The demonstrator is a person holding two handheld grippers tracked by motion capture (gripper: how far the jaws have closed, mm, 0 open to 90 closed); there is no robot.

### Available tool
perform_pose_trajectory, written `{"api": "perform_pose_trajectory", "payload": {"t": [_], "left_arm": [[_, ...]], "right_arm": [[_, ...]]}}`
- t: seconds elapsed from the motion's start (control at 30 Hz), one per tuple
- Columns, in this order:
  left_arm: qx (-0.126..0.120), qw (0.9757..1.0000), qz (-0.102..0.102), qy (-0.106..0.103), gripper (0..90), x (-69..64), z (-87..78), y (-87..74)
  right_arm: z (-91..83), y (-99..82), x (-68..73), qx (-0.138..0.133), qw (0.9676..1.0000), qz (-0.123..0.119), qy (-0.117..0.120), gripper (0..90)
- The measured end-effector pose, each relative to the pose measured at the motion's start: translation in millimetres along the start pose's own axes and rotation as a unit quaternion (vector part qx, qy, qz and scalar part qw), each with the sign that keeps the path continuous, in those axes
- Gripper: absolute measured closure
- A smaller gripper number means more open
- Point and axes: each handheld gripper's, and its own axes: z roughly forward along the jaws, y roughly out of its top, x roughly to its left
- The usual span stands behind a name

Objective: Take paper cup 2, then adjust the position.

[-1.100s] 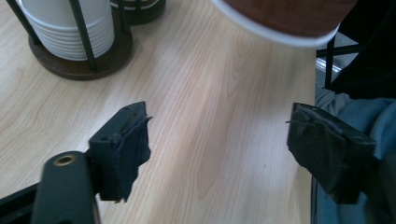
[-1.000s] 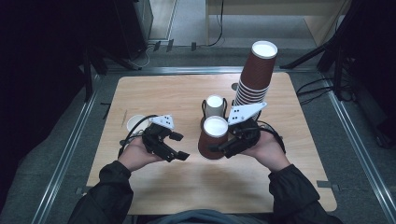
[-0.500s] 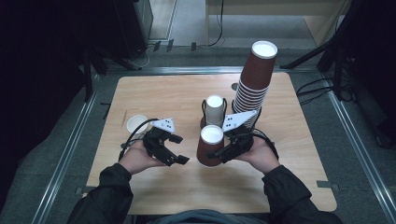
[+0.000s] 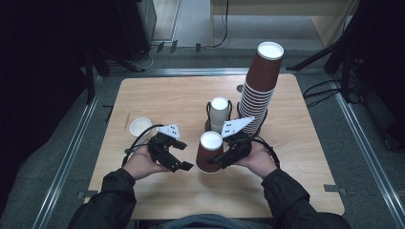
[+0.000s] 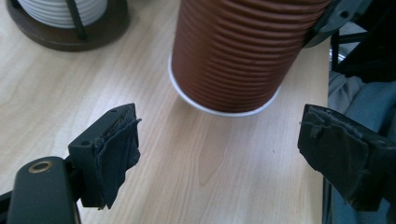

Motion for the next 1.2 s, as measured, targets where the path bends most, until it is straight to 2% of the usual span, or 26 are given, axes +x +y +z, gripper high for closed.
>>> {"api": "perform_pose_trajectory", "payload": {"t": [0.07,0.2,0.27,0.33,0.37,0.53,0.63,0.8,0.9,1.2], "left_arm": [[-0.004,1.0,0.001,0.0,10.5,0.0,0.6,-0.2],[-0.014,0.9999,-0.004,-0.004,8.2,0.8,1.0,0.7],[-0.018,0.9998,-0.007,-0.006,5.0,1.5,2.8,1.2],[-0.02,0.9996,-0.01,-0.017,3.6,2.5,4.6,1.5],[-0.018,0.9997,-0.008,-0.013,2.7,2.4,5.7,1.8],[-0.026,0.9994,0.004,-0.023,0.0,2.2,10.9,2.8],[-0.034,0.999,0.003,-0.03,0.0,1.1,13.4,3.8],[-0.034,0.999,0.007,-0.028,0.0,-0.9,18.9,5.0],[-0.032,0.9988,0.008,-0.035,0.0,-1.9,22.2,5.9],[-0.035,0.9986,0.021,-0.034,0.0,-5.9,26.7,9.8]], "right_arm": [[3.0,-0.5,-0.8,0.0,1.0,-0.006,0.001,18.8],[5.7,-1.8,-3.8,-0.005,1.0,0.0,0.004,18.8],[5.1,-2.1,-6.0,-0.014,0.9998,0.005,0.01,18.8],[3.9,-1.6,-6.8,-0.025,0.9996,0.009,0.014,18.8],[3.3,-1.3,-6.8,-0.031,0.9994,0.009,0.016,18.8],[0.8,-0.3,-5.9,-0.062,0.9977,0.008,0.027,18.8],[0.6,0.1,-6.2,-0.08,0.9961,0.009,0.036,18.8],[2.8,0.5,-4.5,-0.091,0.9949,0.011,0.044,18.8],[4.1,1.1,-3.3,-0.095,0.9942,0.011,0.049,18.9],[6.8,3.3,1.3,-0.125,0.9897,0.014,0.068,18.9]]}}
